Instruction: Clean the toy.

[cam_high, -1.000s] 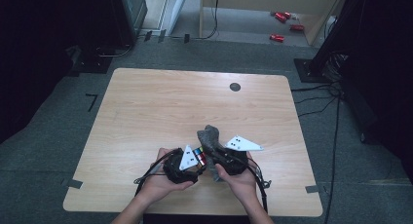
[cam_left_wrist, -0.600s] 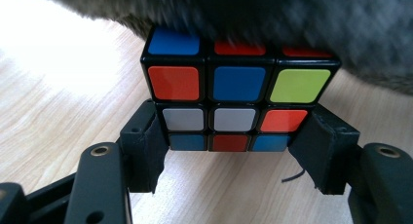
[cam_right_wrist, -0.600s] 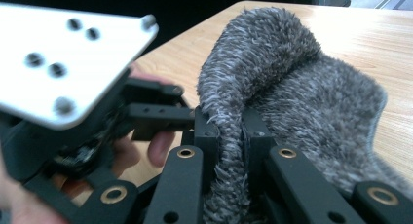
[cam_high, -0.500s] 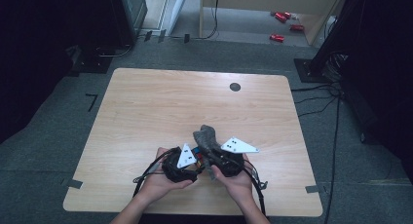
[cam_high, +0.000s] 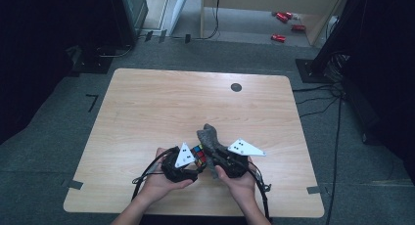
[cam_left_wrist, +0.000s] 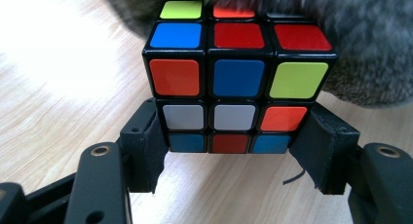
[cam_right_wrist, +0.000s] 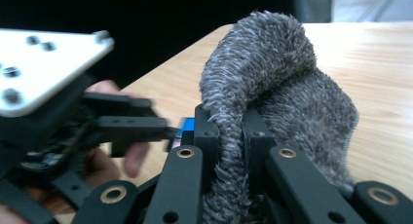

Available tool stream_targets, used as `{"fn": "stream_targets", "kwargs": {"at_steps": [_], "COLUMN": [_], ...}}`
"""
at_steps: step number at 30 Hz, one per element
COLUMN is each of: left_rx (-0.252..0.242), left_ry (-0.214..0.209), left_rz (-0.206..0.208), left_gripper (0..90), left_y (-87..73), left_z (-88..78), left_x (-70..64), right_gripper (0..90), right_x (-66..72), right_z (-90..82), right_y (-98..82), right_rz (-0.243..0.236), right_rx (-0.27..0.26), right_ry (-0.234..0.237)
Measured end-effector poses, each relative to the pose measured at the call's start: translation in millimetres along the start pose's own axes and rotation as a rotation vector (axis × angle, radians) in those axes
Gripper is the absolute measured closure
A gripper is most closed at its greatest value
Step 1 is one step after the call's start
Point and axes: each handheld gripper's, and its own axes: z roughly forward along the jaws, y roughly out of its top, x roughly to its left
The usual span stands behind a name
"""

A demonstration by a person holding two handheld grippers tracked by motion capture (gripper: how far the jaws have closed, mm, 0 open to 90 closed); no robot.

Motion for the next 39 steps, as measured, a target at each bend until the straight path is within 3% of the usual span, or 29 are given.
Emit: {"fn": "stream_targets", "kwargs": {"at_steps": [2,5,6,9,11,12,16,18,20,23,26,30,33,35,39], "left_rx": [0.002,0.006,0.006,0.005,-0.001,-0.004,-0.002,0.001,0.008,0.006,-0.009,-0.019,-0.016,-0.015,-0.026], "left_ry": [0.005,0.004,-0.001,-0.009,-0.012,-0.012,0.000,0.008,0.008,0.003,0.004,0.013,0.010,0.004,-0.006], "left_rz": [-0.004,-0.010,-0.013,-0.008,-0.005,-0.007,-0.014,-0.014,-0.001,0.018,0.021,-0.009,-0.010,-0.010,-0.021], "left_gripper": [35.7,35.6,35.7,35.7,35.7,35.7,35.7,35.7,35.7,35.7,35.7,35.7,35.7,35.7,35.7], "left_y": [-0.8,-1.4,-1.3,-0.8,-0.2,0.1,-0.3,-0.5,0.0,0.8,1.7,0.9,1.0,0.8,1.0], "left_z": [0.3,1.5,2.5,4.3,3.8,2.9,1.0,2.1,3.8,5.2,2.2,-1.2,0.2,1.8,0.8], "left_x": [1.7,1.0,0.0,-3.8,-4.1,-3.7,0.4,-0.4,-3.8,-8.7,-6.9,0.8,-0.5,-3.2,-1.8], "right_gripper": [82.3,82.4,82.3,82.0,81.9,81.9,82.1,82.0,80.8,80.6,81.6,82.6,82.5,82.5,82.8], "right_x": [-5.5,-0.9,6.4,12.6,10.6,3.6,-1.3,4.3,16.7,19.5,8.7,0.2,9.2,16.1,7.5], "right_z": [-3.7,-3.4,-1.0,2.0,1.5,-2.1,-6.2,-5.5,-0.1,2.1,-1.8,-7.7,-4.7,-0.4,-2.5], "right_y": [-2.5,-3.5,-4.1,-3.3,-2.1,-0.2,-0.4,-0.9,-2.6,-3.0,-0.4,1.1,0.1,-1.6,-0.8], "right_rz": [0.035,0.037,0.026,-0.007,-0.005,0.029,0.038,0.021,-0.011,-0.036,0.006,0.028,0.002,-0.043,-0.047], "right_rx": [0.001,0.011,0.017,0.027,0.025,0.016,0.021,0.031,0.046,0.044,0.025,0.016,0.017,0.017,-0.006], "right_ry": [-0.021,-0.011,0.009,0.004,-0.001,-0.022,-0.037,-0.026,0.015,0.015,0.006,-0.025,-0.014,-0.004,-0.033]}}
